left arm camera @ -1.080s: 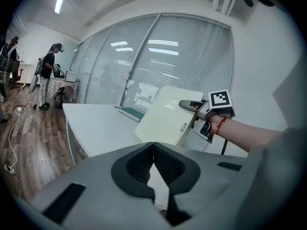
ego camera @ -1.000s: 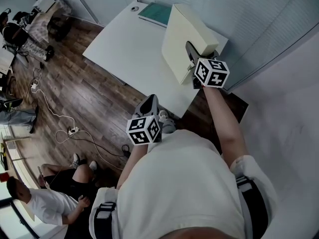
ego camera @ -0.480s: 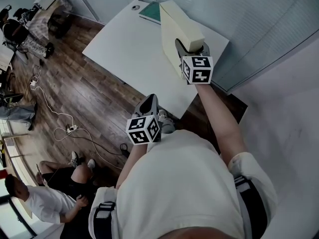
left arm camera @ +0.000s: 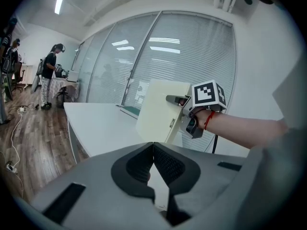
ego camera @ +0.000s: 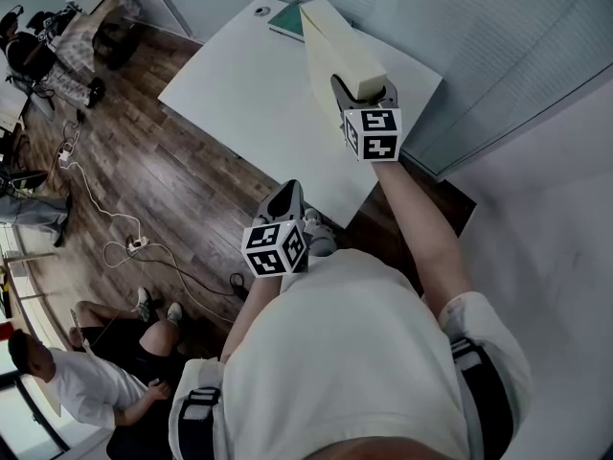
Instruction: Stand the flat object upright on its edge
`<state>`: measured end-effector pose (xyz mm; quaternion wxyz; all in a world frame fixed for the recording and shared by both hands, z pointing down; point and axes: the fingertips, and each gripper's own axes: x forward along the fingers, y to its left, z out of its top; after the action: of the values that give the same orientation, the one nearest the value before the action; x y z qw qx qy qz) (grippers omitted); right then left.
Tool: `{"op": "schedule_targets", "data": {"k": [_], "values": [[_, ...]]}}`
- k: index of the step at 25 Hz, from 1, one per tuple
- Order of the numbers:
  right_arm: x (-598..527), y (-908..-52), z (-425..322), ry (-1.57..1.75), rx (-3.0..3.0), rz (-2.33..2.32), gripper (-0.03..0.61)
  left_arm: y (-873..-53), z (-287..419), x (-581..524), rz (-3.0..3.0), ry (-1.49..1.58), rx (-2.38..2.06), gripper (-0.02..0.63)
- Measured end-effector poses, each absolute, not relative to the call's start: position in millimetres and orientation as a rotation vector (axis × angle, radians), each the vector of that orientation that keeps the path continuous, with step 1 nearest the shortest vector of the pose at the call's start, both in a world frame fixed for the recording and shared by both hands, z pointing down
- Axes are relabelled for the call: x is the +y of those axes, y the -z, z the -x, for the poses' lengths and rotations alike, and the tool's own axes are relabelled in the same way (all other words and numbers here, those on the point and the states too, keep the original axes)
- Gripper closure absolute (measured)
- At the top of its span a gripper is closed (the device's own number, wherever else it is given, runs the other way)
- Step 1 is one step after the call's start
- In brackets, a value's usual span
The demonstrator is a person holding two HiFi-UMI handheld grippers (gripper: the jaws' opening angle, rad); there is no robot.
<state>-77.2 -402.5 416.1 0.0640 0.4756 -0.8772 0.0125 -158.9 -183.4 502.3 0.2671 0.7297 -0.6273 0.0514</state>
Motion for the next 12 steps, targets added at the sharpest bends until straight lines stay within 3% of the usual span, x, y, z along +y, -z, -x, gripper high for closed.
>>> {"op": "schedule_targets", "data": {"k": [9,12], "values": [[-403.2,-421.5,74.7,-0.093,-2.647,-1.43,0.281,-502.0,149.0,-179.7,-1.992,-0.146,-1.675,0.592],[-399.9,-421.1,72.1,-0.136,-2.645,-1.443,0.232,-498.7,150.2,-174.5,-1.993,-0.145,-1.673,0.592]]}}
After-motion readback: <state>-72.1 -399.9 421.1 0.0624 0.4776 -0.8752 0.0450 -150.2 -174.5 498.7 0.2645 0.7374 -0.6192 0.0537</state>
